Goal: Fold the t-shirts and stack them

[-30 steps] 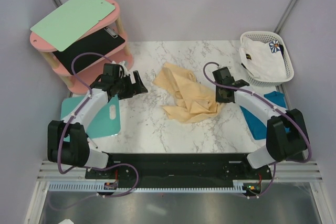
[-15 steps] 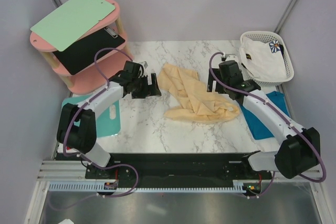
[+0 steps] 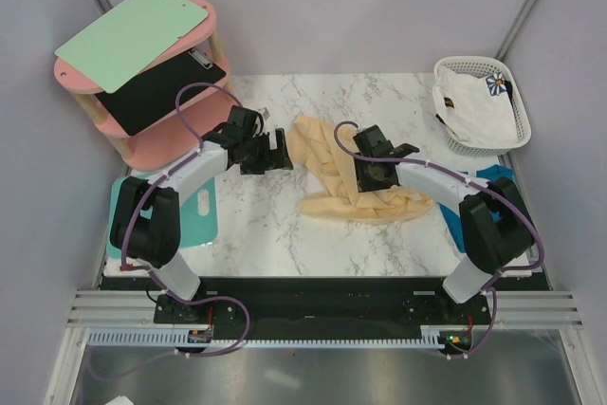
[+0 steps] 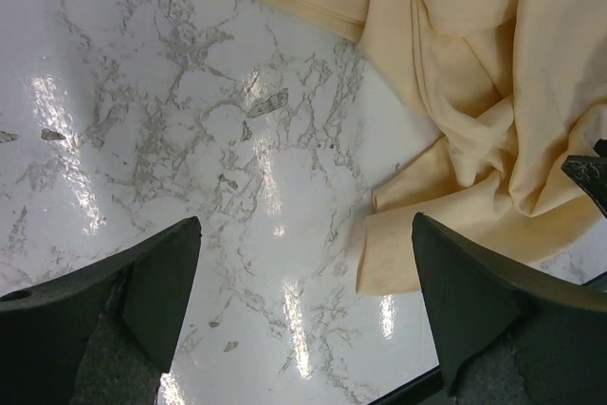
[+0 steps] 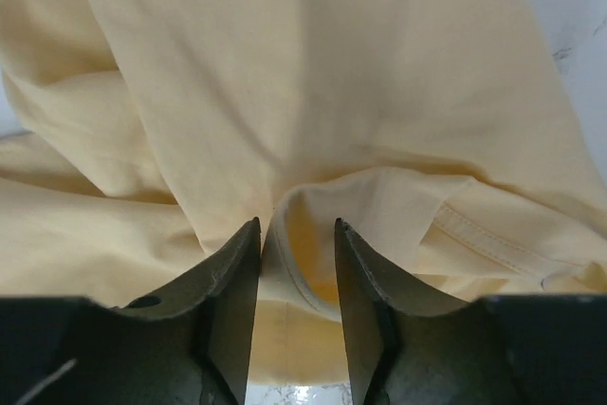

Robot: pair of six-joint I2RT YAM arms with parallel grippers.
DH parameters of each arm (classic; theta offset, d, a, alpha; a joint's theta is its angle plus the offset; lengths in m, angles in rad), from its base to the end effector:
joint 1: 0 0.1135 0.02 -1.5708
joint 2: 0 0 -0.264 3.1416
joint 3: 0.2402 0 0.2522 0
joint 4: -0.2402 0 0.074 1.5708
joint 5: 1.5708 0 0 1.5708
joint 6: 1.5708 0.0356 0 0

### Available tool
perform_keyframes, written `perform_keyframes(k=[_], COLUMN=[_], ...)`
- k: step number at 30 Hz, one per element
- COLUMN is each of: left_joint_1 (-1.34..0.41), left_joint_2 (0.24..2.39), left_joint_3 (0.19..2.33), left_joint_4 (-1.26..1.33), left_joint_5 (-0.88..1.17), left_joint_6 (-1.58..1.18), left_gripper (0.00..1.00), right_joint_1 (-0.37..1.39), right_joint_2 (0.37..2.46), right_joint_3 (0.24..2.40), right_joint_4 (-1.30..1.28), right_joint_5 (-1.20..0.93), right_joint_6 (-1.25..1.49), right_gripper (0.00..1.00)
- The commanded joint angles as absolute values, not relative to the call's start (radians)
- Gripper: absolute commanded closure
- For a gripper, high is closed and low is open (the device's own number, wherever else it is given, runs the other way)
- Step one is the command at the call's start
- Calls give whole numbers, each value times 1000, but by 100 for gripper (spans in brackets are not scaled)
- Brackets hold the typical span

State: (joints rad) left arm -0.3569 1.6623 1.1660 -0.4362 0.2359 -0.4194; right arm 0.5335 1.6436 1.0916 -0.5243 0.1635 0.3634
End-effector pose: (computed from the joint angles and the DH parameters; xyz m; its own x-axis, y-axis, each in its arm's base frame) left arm 0.3277 -0.1311 0.2253 -0.8787 -0.0949 -0.4678 0.1230 0.9019 -0.4141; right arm 0.2880 0.1634 0.2034 -0.8631 -0.1024 -0.4945 -0.1374 0.9899 0.0348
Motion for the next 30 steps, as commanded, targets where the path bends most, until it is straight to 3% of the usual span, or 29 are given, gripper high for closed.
perform_keyframes(k=[1, 2, 3, 4, 11, 14, 18, 23, 30], left_joint_1=[-362, -362, -362, -362, -364, -362, -364, -362, -364], left_joint_2=[1695, 1703, 1713, 1733, 1838, 1877, 1955, 2094, 2259], left_joint_3=[1200, 1207, 1212, 1218, 1345, 1402, 1489, 1626, 1773], left_joint_4=[-434, -436, -434, -434, -434, -434, -436, -439, -462], left_joint_5=[215, 213, 213, 213, 186, 157, 98, 71, 89], left_joint_6=[-423, -425, -426, -431, -433, -437, -446, -472, -499], left_gripper=[2, 2, 2, 2, 2, 2, 12, 19, 25], right_joint_1=[555, 561, 564, 566, 569, 569, 563, 551, 526], right_joint_2=[1647, 1649, 1658, 1661, 1478, 1318, 1123, 1097, 1150], right_joint_3=[1146, 1146, 1146, 1147, 1167, 1164, 1108, 1100, 1138], right_joint_4=[-566, -565, -565, -565, -560, -543, -479, -448, -419], right_joint_5=[186, 187, 193, 201, 380, 605, 831, 975, 979], right_joint_6=[380, 385, 384, 385, 403, 434, 456, 437, 397], right_gripper=[65, 71, 93, 100, 100, 100, 100, 100, 100])
